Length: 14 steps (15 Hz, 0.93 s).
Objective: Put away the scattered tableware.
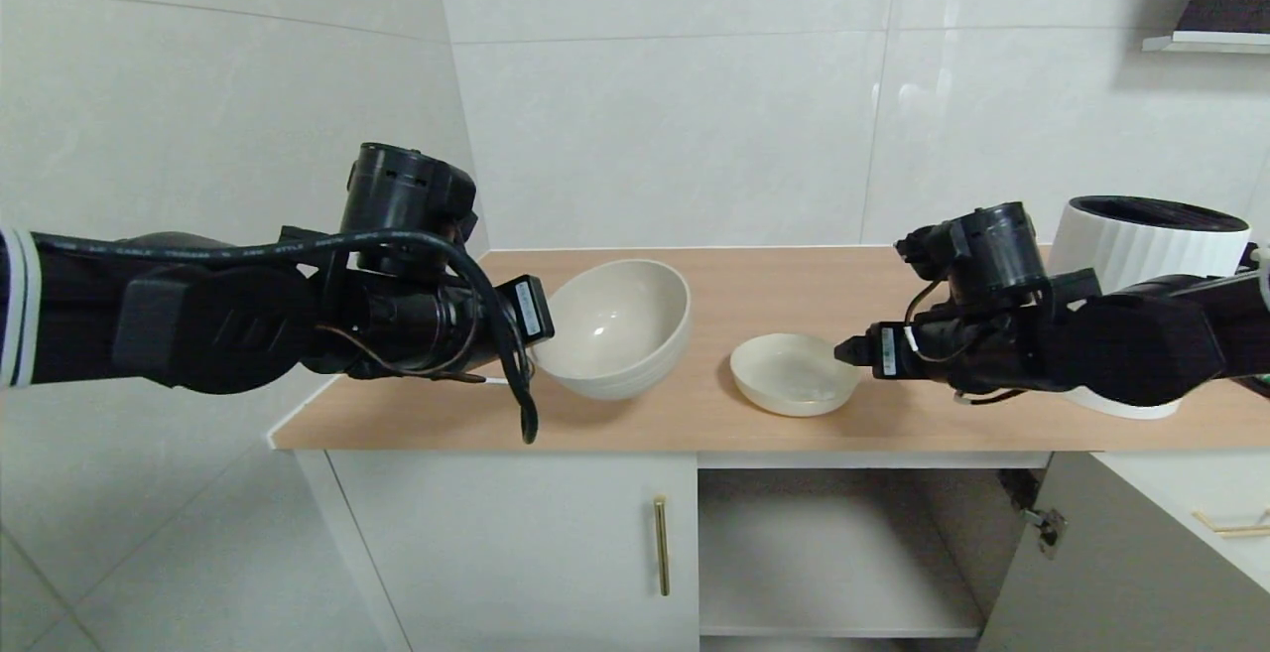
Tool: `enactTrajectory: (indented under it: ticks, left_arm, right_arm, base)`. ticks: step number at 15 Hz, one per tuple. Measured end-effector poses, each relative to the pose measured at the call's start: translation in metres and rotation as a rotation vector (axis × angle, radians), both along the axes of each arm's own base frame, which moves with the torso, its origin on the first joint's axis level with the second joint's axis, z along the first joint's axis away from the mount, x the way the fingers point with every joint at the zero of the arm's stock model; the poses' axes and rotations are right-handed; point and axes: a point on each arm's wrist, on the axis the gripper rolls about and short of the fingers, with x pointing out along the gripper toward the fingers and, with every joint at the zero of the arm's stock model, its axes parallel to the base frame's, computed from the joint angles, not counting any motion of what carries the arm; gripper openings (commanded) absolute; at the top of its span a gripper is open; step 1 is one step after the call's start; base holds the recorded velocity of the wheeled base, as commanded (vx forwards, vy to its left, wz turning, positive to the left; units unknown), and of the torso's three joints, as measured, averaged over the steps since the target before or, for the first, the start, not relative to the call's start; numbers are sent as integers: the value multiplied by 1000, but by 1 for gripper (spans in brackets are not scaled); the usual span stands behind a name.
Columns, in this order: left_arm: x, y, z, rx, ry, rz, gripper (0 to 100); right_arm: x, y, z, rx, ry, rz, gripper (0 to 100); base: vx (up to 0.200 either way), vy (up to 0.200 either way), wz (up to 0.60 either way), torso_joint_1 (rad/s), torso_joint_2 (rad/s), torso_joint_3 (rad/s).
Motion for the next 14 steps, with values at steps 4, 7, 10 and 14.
enactTrajectory:
  ticks: [4,7,10,14]
  left_arm:
    - [-1,1,1,-2,-4,-1,0]
    - [-2,0,2,-3,-6,-3,0]
    - [-2,1,2,-4,-7,-2,0]
    - [-2,1,3,-3,-11,-4,0]
  right_arm:
    - [11,18,-19,-2,27,-42,100]
    - [14,21,-25,-6,38,-41,100]
    - [15,23,-28,4,48,-44,0]
    - [16,25,-25,29,39,-51,0]
  base:
    - [0,0,0,0,0,0]
    - [0,0,0,0,0,0]
    - [0,0,0,0,0,0]
    - [0,0,0,0,0,0]
